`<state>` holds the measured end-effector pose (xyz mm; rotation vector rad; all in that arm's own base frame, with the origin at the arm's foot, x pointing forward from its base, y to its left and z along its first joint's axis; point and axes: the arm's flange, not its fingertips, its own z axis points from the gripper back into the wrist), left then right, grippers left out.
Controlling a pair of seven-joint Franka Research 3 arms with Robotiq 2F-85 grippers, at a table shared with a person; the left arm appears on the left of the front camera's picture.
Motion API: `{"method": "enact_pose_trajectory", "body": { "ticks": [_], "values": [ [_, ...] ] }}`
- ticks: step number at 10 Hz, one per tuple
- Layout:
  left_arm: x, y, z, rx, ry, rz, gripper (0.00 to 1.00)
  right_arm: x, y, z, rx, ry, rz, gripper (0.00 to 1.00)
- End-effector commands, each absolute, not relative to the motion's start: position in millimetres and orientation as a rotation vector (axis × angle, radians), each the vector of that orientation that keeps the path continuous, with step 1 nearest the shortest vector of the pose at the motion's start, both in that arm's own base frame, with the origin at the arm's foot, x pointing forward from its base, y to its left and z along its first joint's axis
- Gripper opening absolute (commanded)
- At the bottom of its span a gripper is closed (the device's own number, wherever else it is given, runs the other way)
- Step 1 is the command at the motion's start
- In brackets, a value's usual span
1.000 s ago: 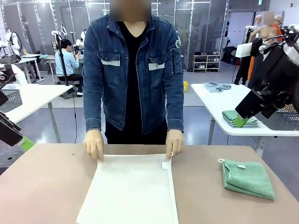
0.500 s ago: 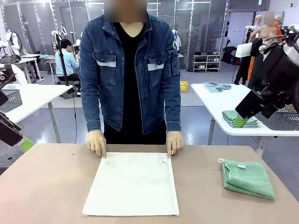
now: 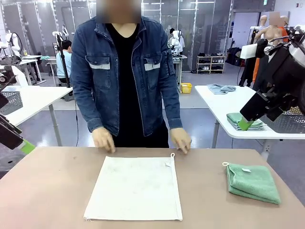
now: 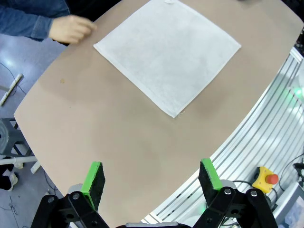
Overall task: Fold the towels and place them in the basket.
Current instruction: When a person lays out a Towel with hook on the table, fold it in half twice.
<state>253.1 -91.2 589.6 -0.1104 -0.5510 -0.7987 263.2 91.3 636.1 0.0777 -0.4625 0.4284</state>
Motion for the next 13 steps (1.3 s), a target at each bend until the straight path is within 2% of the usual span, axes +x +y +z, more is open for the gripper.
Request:
{"method": "enact_pose_trajectory", "body": {
  "ticks": [1,13],
  "values": [
    [255.2,-90.0,589.3,-0.092,-0.554,-0.796,1.0,265.2,90.3,638.2,0.069,-0.457,0.42,1.0],
    [255.2,-90.0,589.3,-0.092,-0.554,-0.796,1.0,265.2,90.3,638.2,0.069,-0.457,0.42,1.0]
  ]
}}
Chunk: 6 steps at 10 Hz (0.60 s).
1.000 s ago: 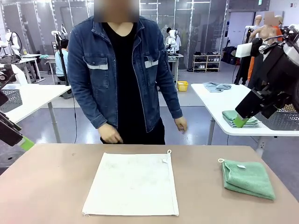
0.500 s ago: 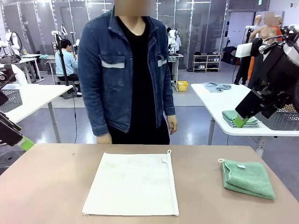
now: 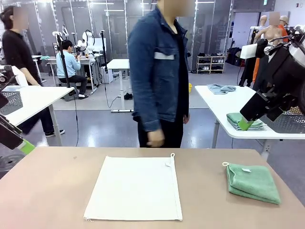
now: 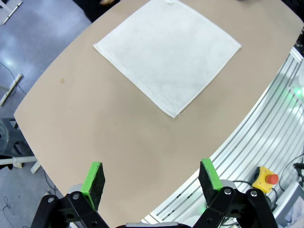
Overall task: Fold the towels and place them in the basket.
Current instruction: When a person lays out a Towel with hook on the table, fold it in half twice.
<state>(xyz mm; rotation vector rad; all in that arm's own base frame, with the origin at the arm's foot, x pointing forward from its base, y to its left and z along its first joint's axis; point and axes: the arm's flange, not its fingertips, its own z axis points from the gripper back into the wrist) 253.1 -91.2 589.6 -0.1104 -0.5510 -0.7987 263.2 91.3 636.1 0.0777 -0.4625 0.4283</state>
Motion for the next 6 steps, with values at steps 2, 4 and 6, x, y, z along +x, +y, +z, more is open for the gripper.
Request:
{"method": "enact_pose_trajectory", "body": {
  "ticks": [2,4,6],
  "values": [
    [247.1,-98.0,596.4,-0.084,-0.562,-0.844,1.0,257.9,103.2,633.1,0.017,-0.472,0.493,1.0],
    [233.6,-106.3,595.5,-0.071,-0.501,-1.017,1.0,253.1,125.8,624.4,-0.06,-0.422,0.665,1.0],
    [223.1,-121.8,580.7,-0.043,-0.457,-1.163,1.0,249.0,160.3,610.2,-0.154,-0.392,0.81,1.0]
  ]
}}
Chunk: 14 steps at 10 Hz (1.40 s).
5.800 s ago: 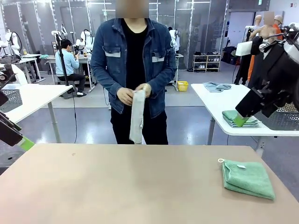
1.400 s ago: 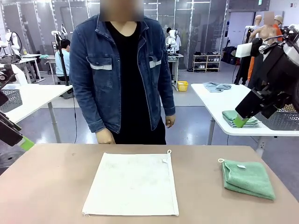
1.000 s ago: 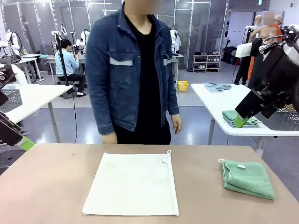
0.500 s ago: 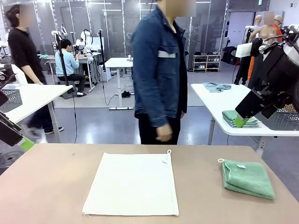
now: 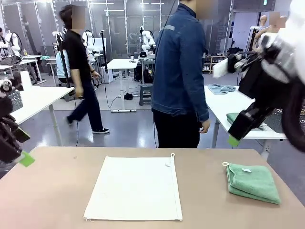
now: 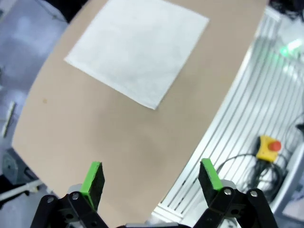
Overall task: Fold the towels and place them in the basket.
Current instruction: When a person lays out a Towel with hook on the table, fold it in half twice.
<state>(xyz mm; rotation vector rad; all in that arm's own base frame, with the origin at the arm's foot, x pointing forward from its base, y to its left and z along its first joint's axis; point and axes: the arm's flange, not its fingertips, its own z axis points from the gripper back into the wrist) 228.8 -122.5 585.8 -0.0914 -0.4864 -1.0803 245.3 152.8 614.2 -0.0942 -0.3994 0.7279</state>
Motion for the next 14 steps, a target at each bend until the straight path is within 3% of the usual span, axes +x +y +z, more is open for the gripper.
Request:
{"method": "enact_pose_trajectory", "body": {
  "ticks": [1,5,8,10,12,14],
  "values": [
    [220.0,-130.7,569.6,-0.018,-0.428,-1.234,1.0,250.3,172.0,600.2,-0.159,-0.368,0.872,1.0],
    [229.1,-189.6,508.0,0.184,-0.323,-1.421,1.0,272.4,208.8,544.9,-0.198,-0.21,0.954,1.0],
    [257.5,-216.7,487.3,0.202,-0.253,-1.407,1.0,290.5,218.3,506.3,-0.125,-0.105,0.987,1.0],
    [274.5,-217.7,453.8,0.108,-0.185,-1.447,1.0,293.2,225.5,481.4,-0.086,-0.106,1.003,1.0],
    [283.6,-207.2,443.6,0.022,-0.211,-1.431,1.0,296.1,224.7,475.0,-0.066,-0.127,1.031,1.0],
    [280.3,-222.1,460.4,0.122,-0.173,-1.435,1.0,293.6,228.5,482.0,-0.111,-0.093,0.98,1.0]
  ]
}}
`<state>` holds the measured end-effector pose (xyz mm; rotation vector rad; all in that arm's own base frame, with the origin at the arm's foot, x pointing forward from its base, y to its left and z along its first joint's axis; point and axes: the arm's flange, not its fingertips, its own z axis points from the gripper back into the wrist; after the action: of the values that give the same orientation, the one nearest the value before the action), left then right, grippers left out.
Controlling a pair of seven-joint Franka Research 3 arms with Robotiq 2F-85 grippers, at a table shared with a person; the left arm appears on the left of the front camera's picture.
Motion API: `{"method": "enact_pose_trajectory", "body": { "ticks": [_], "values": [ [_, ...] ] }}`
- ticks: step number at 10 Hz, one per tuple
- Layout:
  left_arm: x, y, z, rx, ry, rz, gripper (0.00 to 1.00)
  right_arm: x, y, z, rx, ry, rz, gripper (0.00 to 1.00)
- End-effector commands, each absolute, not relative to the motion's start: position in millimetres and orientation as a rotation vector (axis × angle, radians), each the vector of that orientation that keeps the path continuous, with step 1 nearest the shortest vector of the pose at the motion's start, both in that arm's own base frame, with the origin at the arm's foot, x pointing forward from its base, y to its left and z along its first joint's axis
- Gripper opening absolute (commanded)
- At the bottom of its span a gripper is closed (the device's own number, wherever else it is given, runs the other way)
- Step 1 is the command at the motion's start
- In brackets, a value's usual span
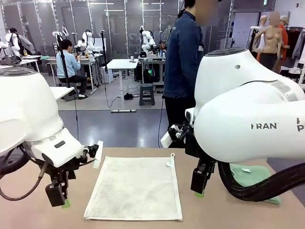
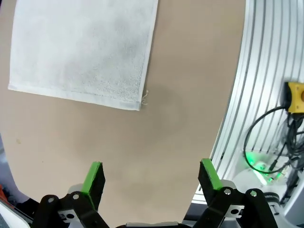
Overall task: Fold the towels and place them in the basket.
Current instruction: When a person lays out a Towel with hook on the table, fold it in half twice.
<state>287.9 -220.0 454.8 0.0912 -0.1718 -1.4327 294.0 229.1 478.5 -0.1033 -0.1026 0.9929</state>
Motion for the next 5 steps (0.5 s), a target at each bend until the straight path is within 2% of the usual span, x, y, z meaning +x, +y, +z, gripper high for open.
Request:
{"method": "enact_pose_trajectory", "body": {
  "ticks": [1,3,4,5],
  "values": [
    [280.3,-222.1,460.4,0.122,-0.173,-1.435,1.0,293.6,228.5,482.0,-0.111,-0.093,0.98,1.0],
    [284.9,-222.2,457.2,0.099,-0.178,-1.44,1.0,294.0,229.1,480.1,-0.104,-0.101,0.992,1.0],
    [289.4,-222.8,449.6,-0.017,-0.196,-1.565,1.0,299.1,235.8,470.1,-0.139,-0.065,1.047,1.0],
    [295.2,-222.2,445.6,-0.055,-0.218,-1.606,1.0,301.4,237.6,461.8,-0.138,-0.076,1.128,1.0]
  ]
}}
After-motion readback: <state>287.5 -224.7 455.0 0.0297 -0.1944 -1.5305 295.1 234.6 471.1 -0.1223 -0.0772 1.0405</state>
